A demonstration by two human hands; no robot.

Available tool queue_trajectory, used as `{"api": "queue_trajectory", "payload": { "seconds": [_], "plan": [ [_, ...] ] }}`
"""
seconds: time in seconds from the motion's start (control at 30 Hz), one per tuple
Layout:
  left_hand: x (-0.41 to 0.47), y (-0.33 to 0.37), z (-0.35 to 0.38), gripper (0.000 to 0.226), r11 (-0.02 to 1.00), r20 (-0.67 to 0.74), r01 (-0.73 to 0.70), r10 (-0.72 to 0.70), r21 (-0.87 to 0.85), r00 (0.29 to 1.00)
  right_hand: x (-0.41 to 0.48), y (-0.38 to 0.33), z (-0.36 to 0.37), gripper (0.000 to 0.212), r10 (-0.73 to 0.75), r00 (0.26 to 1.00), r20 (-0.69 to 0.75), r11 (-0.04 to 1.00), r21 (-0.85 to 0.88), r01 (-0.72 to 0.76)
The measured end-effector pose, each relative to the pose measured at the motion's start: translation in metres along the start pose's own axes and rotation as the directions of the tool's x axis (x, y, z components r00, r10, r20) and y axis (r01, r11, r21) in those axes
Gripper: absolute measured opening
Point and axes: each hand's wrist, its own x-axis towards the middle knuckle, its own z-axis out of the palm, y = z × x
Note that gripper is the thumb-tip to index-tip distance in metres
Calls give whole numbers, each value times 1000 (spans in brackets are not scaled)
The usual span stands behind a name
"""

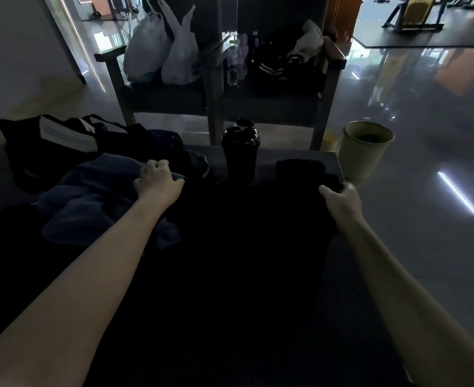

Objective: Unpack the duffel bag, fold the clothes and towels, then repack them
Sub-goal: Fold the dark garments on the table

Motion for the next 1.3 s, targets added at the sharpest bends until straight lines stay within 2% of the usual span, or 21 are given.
{"api": "queue_trajectory", "payload": {
  "seconds": [0.1, 0.17, 0.2, 0.27, 0.37, 0.47, 0.53, 0.57, 0.63, 0.7, 0.77, 0.87, 0.93, 1.03, 1.13, 1.23, 1.3],
  "plan": [
    [-39, -8, 10, 44, 995, -116, -94, 90, -26, 989, -33, 14, 3, 55, -3, 998, 63, 1000, 14, 2],
    [-69, -18, 21, 28, 984, -123, -162, 152, -75, 981, -60, 26, 1, 62, -34, 997, 76, 999, 15, 33],
    [-82, -23, 24, 25, 979, -75, -177, 170, -99, 983, -72, 31, -1, 64, -34, 996, 80, 999, 18, 33],
    [-106, -31, 27, 34, 982, 97, -171, 178, -83, 979, -89, 38, -2, 64, -7, 993, 118, 1000, 10, 6],
    [-131, -38, 27, 55, 972, 336, -210, 163, 106, 928, -100, 44, -2, 63, 82, 978, 192, 996, -56, -72],
    [-146, -35, 27, 66, 924, 408, -298, 183, 240, 894, -105, 42, -2, 35, 103, 974, 204, 976, -212, -59],
    [-154, -33, 26, 74, 912, 483, -337, 191, 235, 854, -105, 42, -5, 19, 116, 975, 192, 967, -246, -67],
    [-158, -32, 25, 71, 910, 517, -355, 203, 213, 831, -104, 42, -7, 16, 117, 976, 181, 974, -214, -77],
    [-163, -31, 22, 48, 916, 531, -376, 252, 138, 809, -99, 42, -13, 23, 83, 988, 128, 993, -95, -71],
    [-168, -29, 17, 25, 945, 519, -327, 286, -13, 805, -94, 38, -21, 35, 46, 997, 61, 999, -9, -45],
    [-170, -27, 18, 18, 947, 543, -213, 314, -242, 779, -90, 33, -29, 41, 30, 998, 55, 999, 39, -33],
    [-177, -19, 21, 16, 832, 610, 38, 374, -554, 698, -90, 32, -33, 52, 141, 978, 151, 978, 130, -161],
    [-184, -10, 27, 19, 745, 624, 162, 395, -647, 675, -95, 41, -33, 68, 235, 938, 256, 945, 167, -282],
    [-193, 2, 35, 22, 690, 601, 240, 344, -683, 722, -117, 52, -35, 77, 220, 907, 359, 965, 55, -256],
    [-198, 6, 39, 23, 688, 596, 246, 329, -682, 733, -137, 57, -42, 86, 150, 893, 424, 980, -183, -77],
    [-197, 8, 32, 26, 683, 570, 272, 256, -678, 781, -129, 53, -56, 65, 164, 933, 321, 955, -288, -69],
    [-193, 5, 29, 30, 786, 509, 201, 163, -585, 845, -124, 49, -70, 52, 196, 949, 247, 949, -292, -121]
  ]
}}
